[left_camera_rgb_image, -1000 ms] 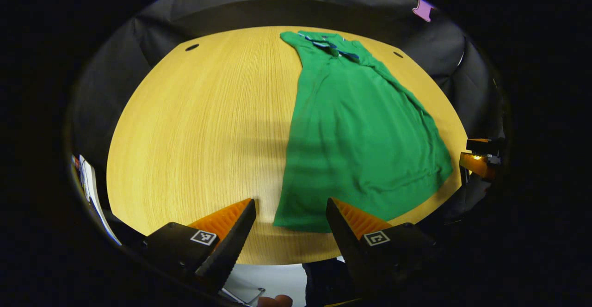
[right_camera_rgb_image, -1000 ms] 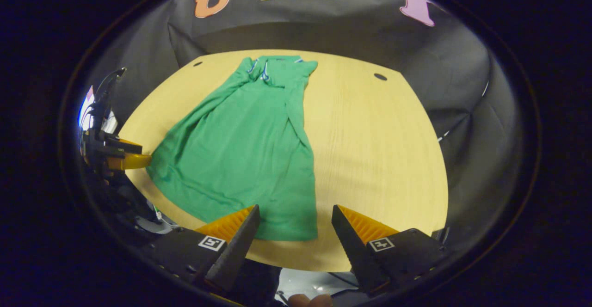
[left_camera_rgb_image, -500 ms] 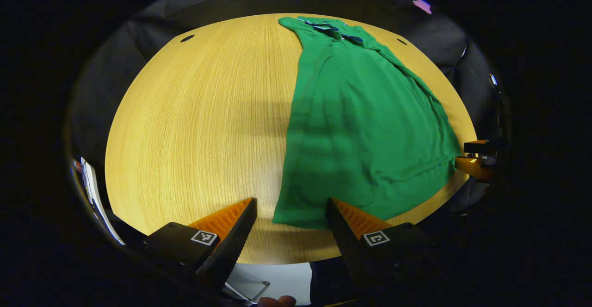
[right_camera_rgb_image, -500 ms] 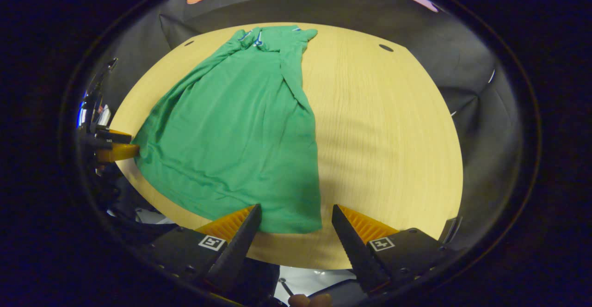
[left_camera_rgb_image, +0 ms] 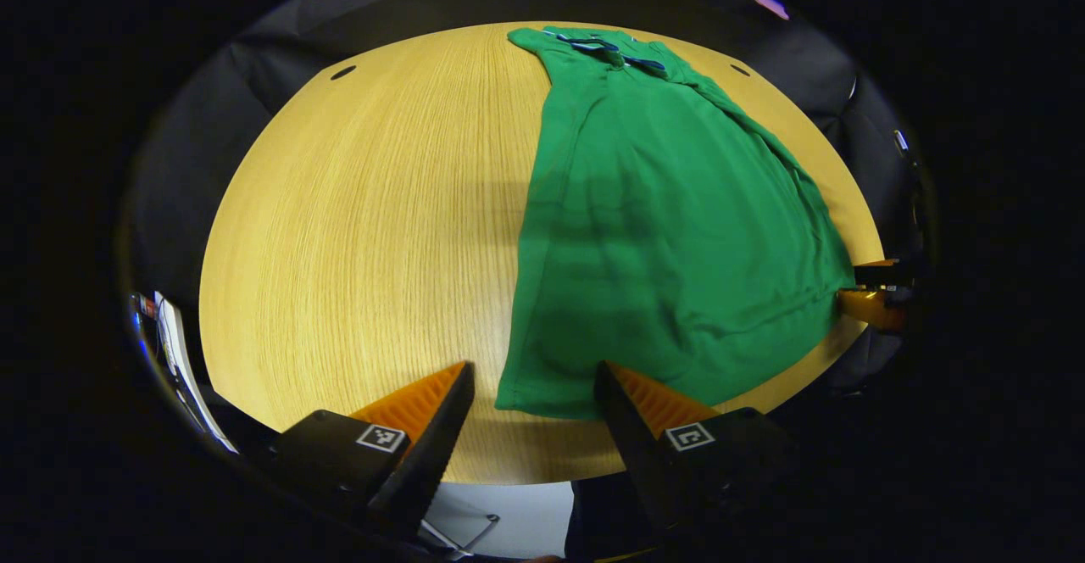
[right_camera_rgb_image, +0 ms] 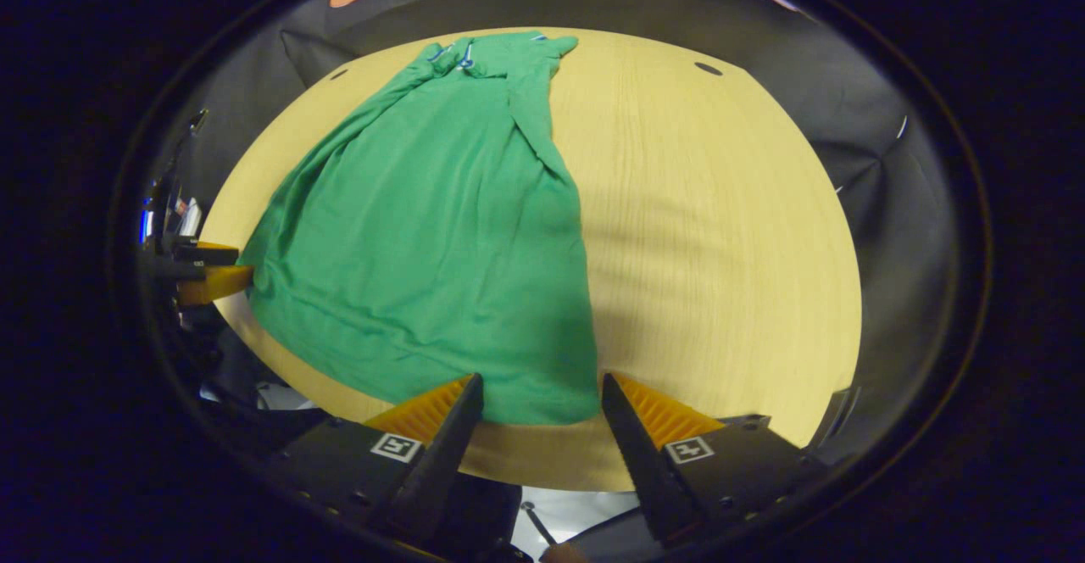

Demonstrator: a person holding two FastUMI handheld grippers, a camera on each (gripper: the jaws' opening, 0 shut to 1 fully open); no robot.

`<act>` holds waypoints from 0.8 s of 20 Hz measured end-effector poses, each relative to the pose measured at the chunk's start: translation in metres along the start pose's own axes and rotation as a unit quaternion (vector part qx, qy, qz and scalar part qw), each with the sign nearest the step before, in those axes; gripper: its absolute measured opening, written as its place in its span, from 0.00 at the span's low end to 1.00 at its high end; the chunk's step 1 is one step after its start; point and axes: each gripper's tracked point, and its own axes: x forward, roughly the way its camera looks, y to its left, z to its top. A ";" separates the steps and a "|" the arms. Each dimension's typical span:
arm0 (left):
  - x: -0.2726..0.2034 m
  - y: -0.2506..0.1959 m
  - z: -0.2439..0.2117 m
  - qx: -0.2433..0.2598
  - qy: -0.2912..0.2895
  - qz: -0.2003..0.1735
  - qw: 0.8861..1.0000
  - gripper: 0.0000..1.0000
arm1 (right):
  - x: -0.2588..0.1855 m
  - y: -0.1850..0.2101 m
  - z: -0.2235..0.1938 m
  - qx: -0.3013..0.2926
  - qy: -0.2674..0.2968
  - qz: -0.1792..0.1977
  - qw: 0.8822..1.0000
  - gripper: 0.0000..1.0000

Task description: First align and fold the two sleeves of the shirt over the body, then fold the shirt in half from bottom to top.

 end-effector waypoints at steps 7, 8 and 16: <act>-0.010 -0.025 -0.001 0.022 0.013 -0.016 1.000 0.34 | 0.000 0.013 0.000 0.008 0.014 0.027 1.000 0.09; -0.011 -0.027 0.001 0.027 0.014 -0.017 0.999 0.18 | -0.001 0.014 0.000 0.008 0.015 0.030 0.999 0.08; -0.037 -0.027 0.012 -0.055 0.047 -0.102 0.992 0.04 | -0.006 0.013 0.000 0.017 0.014 0.045 0.999 0.01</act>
